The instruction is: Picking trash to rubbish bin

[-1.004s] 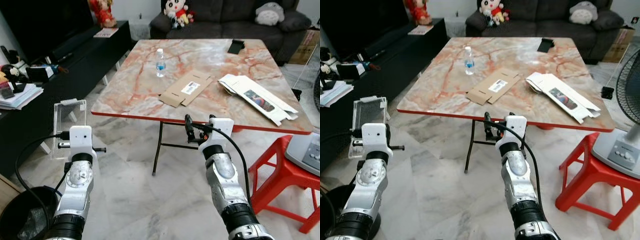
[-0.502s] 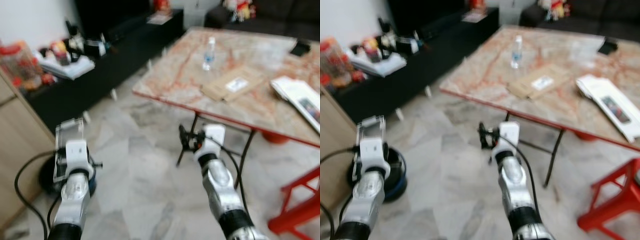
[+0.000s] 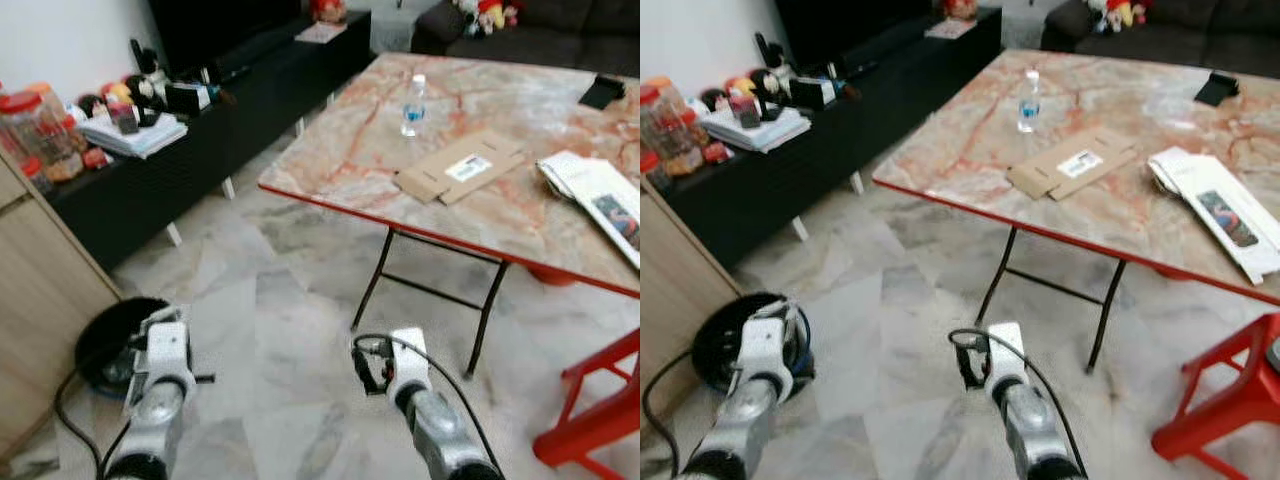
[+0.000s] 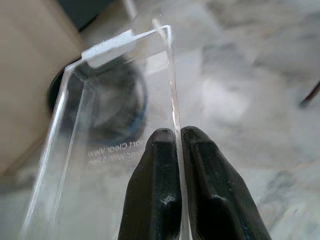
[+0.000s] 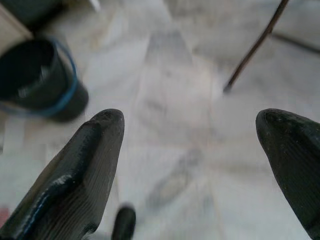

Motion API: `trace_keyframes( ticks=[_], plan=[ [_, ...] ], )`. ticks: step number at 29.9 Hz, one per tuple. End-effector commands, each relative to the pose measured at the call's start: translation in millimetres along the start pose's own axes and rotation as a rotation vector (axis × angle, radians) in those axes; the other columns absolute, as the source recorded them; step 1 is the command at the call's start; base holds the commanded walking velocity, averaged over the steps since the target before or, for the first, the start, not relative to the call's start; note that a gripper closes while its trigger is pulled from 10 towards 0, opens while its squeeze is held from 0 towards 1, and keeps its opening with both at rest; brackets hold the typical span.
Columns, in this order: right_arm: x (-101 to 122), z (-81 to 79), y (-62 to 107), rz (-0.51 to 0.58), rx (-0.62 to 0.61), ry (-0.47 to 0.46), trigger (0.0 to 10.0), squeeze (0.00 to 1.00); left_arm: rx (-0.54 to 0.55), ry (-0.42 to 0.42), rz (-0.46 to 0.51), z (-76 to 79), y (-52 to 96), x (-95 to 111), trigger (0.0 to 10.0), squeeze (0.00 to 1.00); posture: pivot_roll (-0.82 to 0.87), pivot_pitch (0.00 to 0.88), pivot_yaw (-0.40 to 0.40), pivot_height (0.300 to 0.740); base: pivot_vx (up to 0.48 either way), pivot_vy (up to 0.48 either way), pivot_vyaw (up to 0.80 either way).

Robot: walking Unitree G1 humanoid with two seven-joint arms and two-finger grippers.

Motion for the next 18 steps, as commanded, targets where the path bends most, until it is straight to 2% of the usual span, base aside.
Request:
trace_keyframes(
  ticks=[1,3,7,11,15,18],
  plan=[
    [-12.9,-2.3,1.5,-0.058,-0.005,0.007,10.0,0.0,0.044,0.043,-0.051,-14.7,3.6,-15.4,10.0,0.0,0.07,0.047,0.041,0.74,0.0,0.0,0.0],
    [-30.9,0.6,6.5,-0.124,-0.024,-0.008,10.0,0.0,0.066,0.056,-0.101,-21.1,6.9,-28.6,10.0,0.0,0.08,0.052,0.038,0.74,0.0,0.0,0.0],
    [-55.0,6.0,15.6,-0.203,-0.057,-0.053,10.0,0.0,0.077,0.055,-0.159,-23.8,12.4,-45.4,10.0,0.0,0.07,0.058,0.035,0.74,0.0,0.0,0.0],
    [-57.9,6.8,17.8,-0.199,-0.052,-0.048,10.0,0.0,0.068,0.054,-0.161,-20.8,14.0,-48.5,10.0,0.0,0.07,0.058,0.035,0.74,0.0,0.0,0.24],
    [-61.6,10.9,20.5,-0.204,-0.066,-0.043,10.0,0.0,0.072,0.06,-0.165,-20.9,15.2,-51.3,10.0,0.0,0.07,0.067,0.033,0.74,0.0,0.0,0.77],
    [-64.2,13.5,22.1,-0.213,-0.069,-0.031,10.0,0.0,0.081,0.062,-0.166,-23.4,15.8,-52.4,10.0,0.0,0.08,0.07,0.027,0.74,0.246,0.0,0.77]
  ],
)
Point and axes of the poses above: a point about 5 cm out from each wrist's last joint towards the gripper, its own y axis pointing back from the gripper into the wrist, its own x axis along the axis of the wrist's last joint, z = x × y, the point moved 4 cm from there along -y, pointing out of the wrist towards the gripper, and after that the axes turned 2 degrees about -y, right-handed, at the moved point
